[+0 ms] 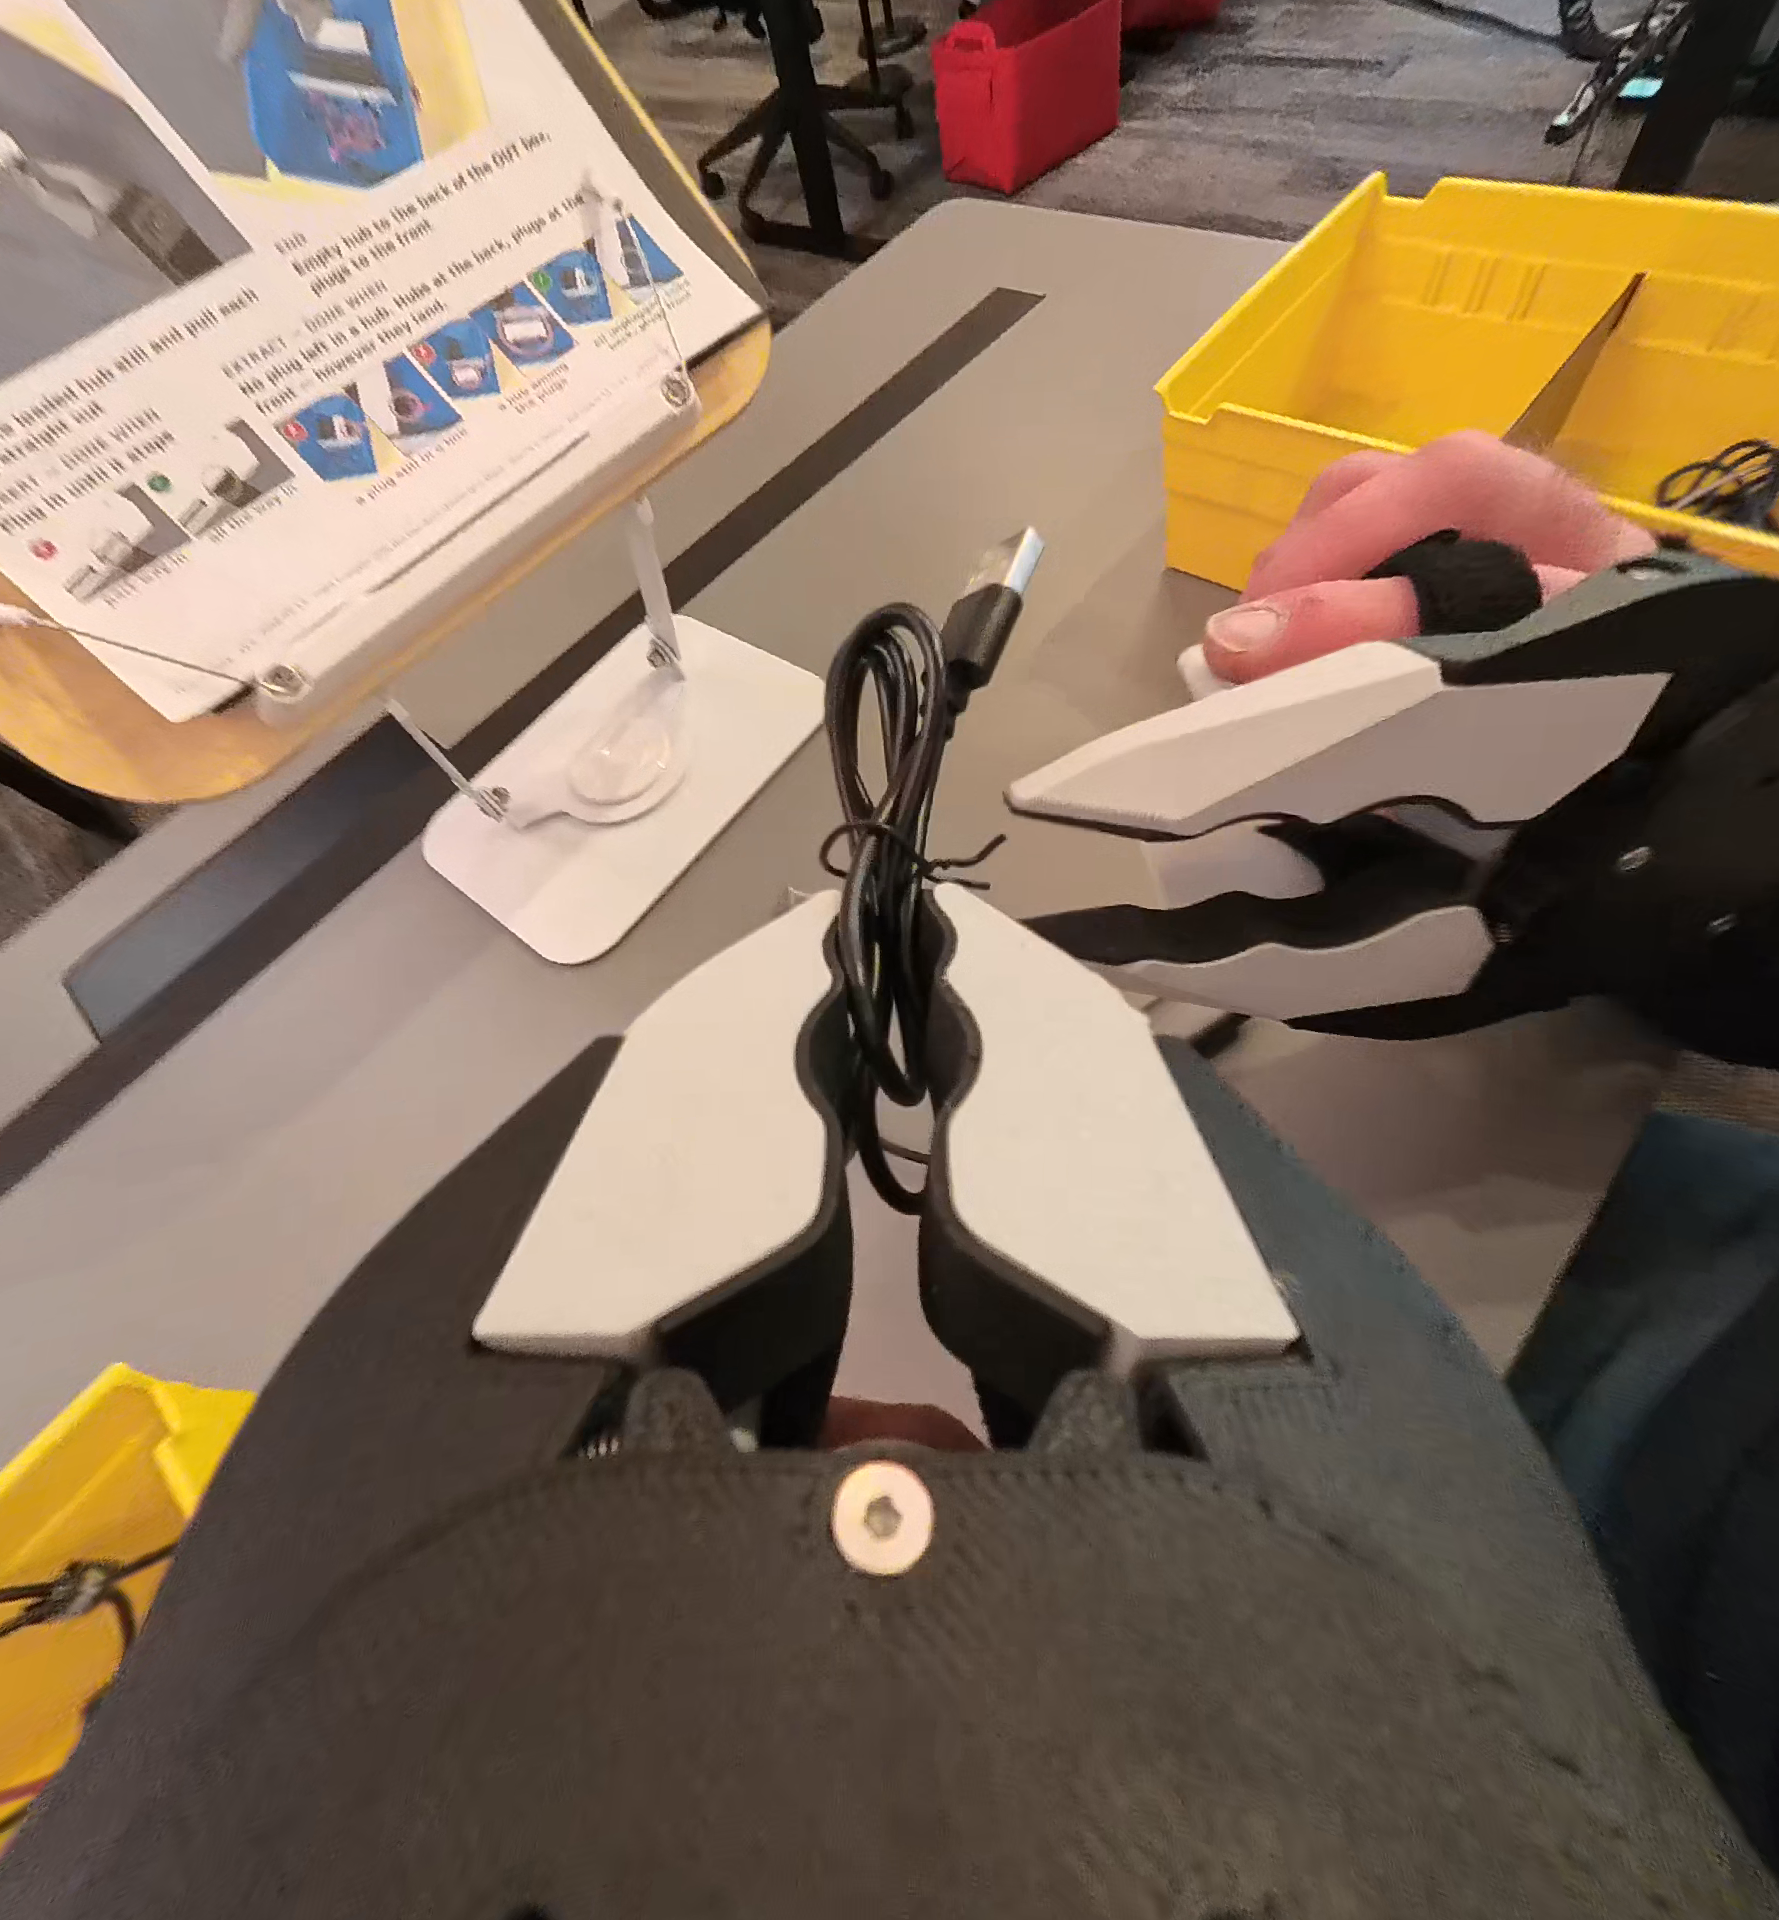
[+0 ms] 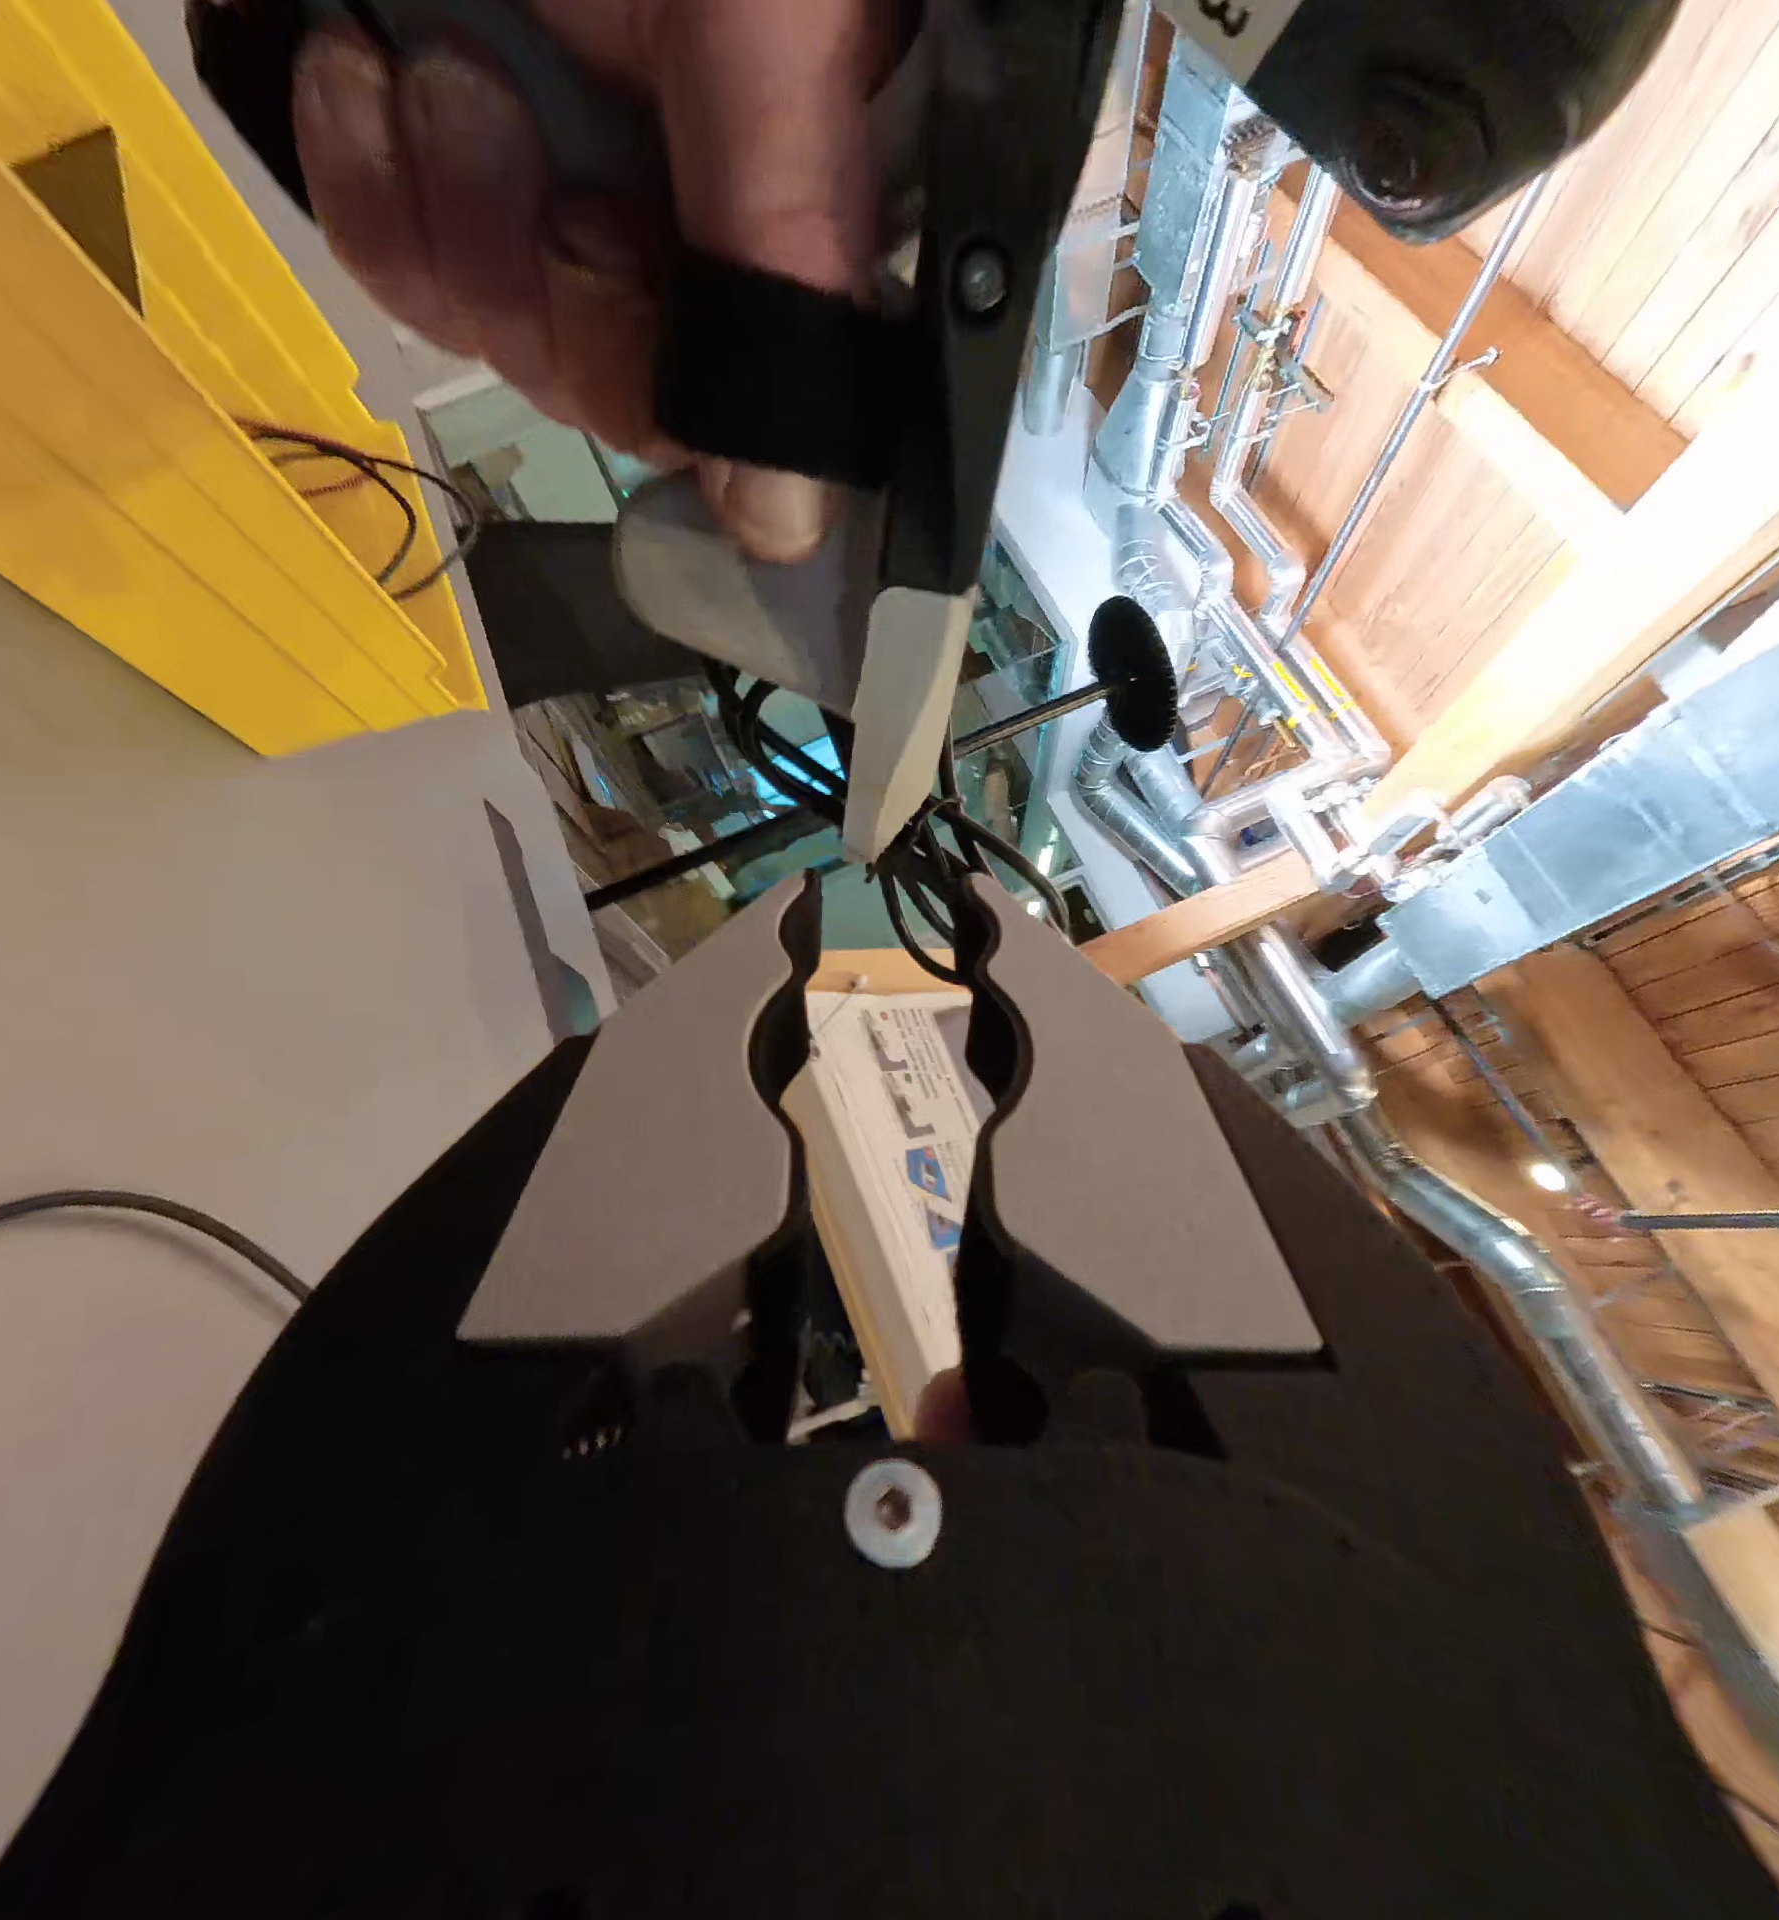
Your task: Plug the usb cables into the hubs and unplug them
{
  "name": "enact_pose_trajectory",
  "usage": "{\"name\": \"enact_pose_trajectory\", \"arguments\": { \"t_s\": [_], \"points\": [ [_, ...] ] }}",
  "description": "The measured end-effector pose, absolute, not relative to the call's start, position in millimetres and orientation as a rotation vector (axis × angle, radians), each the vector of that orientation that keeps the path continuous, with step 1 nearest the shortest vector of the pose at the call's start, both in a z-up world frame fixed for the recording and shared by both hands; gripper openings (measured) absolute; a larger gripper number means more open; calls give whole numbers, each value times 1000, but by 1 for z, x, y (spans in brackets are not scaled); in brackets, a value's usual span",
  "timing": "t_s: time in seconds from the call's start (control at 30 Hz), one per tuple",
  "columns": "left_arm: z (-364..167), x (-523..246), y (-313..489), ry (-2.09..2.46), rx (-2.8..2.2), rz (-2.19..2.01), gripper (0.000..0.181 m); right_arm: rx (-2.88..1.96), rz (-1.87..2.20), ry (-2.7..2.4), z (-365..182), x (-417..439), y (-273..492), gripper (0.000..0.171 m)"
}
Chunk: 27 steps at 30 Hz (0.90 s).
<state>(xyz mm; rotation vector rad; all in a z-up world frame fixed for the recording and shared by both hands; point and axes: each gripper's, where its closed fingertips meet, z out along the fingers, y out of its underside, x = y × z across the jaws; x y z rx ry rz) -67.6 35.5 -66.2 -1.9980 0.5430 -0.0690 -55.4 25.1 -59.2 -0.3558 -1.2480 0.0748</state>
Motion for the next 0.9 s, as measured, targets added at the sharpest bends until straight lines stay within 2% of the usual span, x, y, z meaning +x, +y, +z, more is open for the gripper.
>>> {"name": "enact_pose_trajectory", "arguments": {
  "t_s": [0.17, 0.33, 0.9],
  "points": [
    [-70, -64, 34, 504, -2080, -162, 8, -298, -15, -1278, -65, -59, 29, 27],
    [-73, -65, 34, 473, -2120, -189, 8, -254, -36, -1283, -65, -60, 25, 16],
    [-74, -56, 31, 499, -2176, -248, 8, -212, -33, -1296, -64, -58, 21, 9]
  ]
}}
